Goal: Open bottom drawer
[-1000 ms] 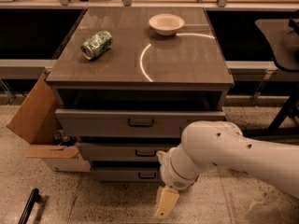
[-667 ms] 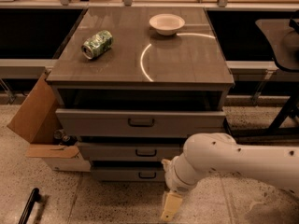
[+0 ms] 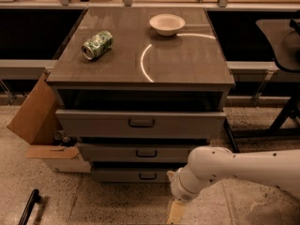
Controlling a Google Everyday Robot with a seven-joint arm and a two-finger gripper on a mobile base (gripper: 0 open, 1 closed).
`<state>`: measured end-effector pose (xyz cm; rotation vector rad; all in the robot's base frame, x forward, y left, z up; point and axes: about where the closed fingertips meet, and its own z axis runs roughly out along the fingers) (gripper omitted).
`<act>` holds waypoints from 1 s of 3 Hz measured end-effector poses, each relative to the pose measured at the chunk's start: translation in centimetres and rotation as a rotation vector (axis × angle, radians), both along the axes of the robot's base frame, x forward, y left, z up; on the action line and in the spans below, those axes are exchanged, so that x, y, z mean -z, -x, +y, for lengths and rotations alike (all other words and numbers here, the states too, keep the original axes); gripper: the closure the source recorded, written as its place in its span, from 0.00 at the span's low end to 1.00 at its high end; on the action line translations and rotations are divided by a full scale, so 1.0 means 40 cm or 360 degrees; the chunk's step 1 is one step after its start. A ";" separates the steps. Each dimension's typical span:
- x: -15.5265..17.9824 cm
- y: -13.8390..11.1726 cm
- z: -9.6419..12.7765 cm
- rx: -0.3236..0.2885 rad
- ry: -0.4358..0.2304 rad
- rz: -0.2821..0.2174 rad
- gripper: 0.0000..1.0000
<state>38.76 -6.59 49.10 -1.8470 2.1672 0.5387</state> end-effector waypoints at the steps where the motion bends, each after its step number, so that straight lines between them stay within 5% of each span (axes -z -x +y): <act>1: 0.000 0.000 0.000 0.0000 0.0000 0.0000 0.00; 3: 0.131 -0.071 -0.031 -0.0030 0.0017 -0.0049 0.00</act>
Offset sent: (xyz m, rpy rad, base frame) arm 0.0121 -0.0075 -0.0339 -0.0122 0.0084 -0.0321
